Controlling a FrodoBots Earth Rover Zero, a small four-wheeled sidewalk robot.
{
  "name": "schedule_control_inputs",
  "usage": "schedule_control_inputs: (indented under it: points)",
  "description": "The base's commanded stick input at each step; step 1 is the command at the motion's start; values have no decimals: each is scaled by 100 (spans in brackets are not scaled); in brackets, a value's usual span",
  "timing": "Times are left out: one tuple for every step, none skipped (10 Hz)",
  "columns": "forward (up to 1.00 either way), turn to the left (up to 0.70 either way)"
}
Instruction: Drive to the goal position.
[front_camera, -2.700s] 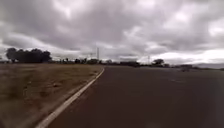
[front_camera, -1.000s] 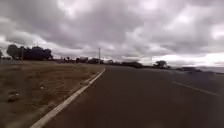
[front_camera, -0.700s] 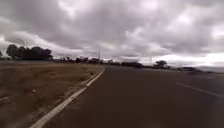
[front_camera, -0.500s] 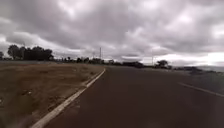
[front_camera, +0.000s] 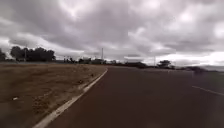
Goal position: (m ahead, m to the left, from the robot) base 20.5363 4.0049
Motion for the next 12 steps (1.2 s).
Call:
schedule_control_inputs:
  points:
    - [85, 0]
    - [85, 0]
    - [85, 0]
    - [85, 0]
    - [85, 0]
    - [85, 0]
    - [85, 0]
    - [85, 0]
    - [85, -2]
    - [85, -9]
    - [85, -13]
    - [85, 0]
